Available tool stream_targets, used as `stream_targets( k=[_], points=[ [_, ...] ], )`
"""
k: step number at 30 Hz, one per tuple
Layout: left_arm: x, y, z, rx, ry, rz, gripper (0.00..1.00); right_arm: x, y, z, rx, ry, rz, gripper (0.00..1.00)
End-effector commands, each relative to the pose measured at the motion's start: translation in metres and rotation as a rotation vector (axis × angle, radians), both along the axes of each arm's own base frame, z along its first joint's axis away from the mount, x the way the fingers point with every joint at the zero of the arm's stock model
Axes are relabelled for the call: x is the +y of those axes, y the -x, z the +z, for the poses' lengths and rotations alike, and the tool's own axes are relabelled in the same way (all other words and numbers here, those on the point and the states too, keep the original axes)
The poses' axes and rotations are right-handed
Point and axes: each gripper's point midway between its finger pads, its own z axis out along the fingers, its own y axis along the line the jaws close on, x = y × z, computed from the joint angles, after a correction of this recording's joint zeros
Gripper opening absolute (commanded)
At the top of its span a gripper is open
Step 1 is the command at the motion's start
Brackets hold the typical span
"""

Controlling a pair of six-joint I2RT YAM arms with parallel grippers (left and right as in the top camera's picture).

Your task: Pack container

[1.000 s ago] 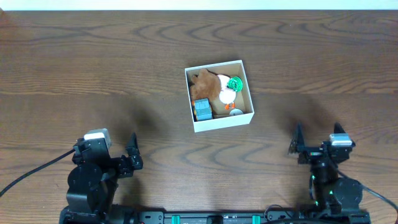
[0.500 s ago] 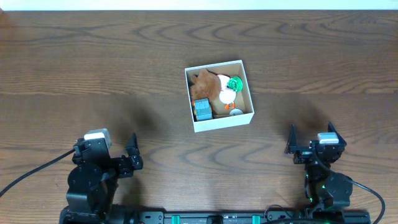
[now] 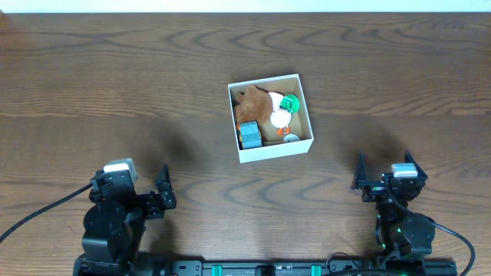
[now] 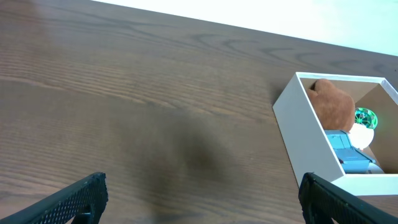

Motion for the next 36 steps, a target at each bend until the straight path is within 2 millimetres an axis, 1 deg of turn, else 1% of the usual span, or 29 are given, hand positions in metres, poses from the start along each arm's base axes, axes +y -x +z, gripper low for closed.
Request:
stream_targets(
  k=[1, 6, 8, 13, 17, 20, 22, 25, 31, 32, 33, 36],
  points=[
    [0.003, 0.0, 0.002, -0.007, 0.002, 0.019, 0.98, -0.003, 0.0, 0.0, 0.0, 0.014, -0.011, 0.99],
    [0.003, 0.0, 0.001, -0.004, 0.001, 0.019, 0.98, -0.003, 0.0, 0.0, 0.0, 0.014, -0.011, 0.99],
    [0.007, 0.004, -0.005, 0.026, -0.022, 0.029, 0.98, -0.003, 0.0, 0.0, 0.0, 0.014, -0.011, 0.99],
    [0.007, 0.014, -0.028, 0.121, -0.029, 0.024, 0.98, -0.003, 0.0, 0.0, 0.0, 0.014, -0.011, 0.99],
    [0.012, 0.017, -0.055, 0.168, -0.018, 0.053, 0.98, -0.003, 0.0, 0.0, 0.0, 0.014, -0.011, 0.99],
    [0.015, 0.014, -0.075, 0.14, 0.011, 0.085, 0.98, -0.003, 0.0, 0.0, 0.0, 0.014, -0.011, 0.99],
    [0.014, 0.006, -0.081, 0.08, 0.023, 0.079, 0.98, -0.003, 0.0, 0.0, 0.0, 0.014, -0.011, 0.99],
    [0.013, -0.01, -0.08, -0.051, 0.035, 0.078, 0.98, -0.003, 0.0, 0.0, 0.0, 0.014, -0.011, 0.99],
    [0.012, -0.043, -0.065, -0.336, 0.026, 0.063, 0.98, -0.003, 0.0, 0.0, 0.0, 0.014, -0.011, 0.99],
    [0.012, -0.046, -0.067, -0.36, 0.027, 0.064, 0.98, -0.003, 0.0, 0.0, 0.0, 0.014, -0.011, 0.99],
    [0.014, -0.045, -0.065, -0.36, 0.004, 0.071, 0.98, -0.003, 0.0, 0.0, 0.0, 0.014, -0.011, 0.99],
    [0.021, -0.044, -0.067, -0.351, -0.053, 0.092, 0.98, -0.003, 0.0, 0.0, 0.0, 0.014, -0.011, 0.99]
  ],
)
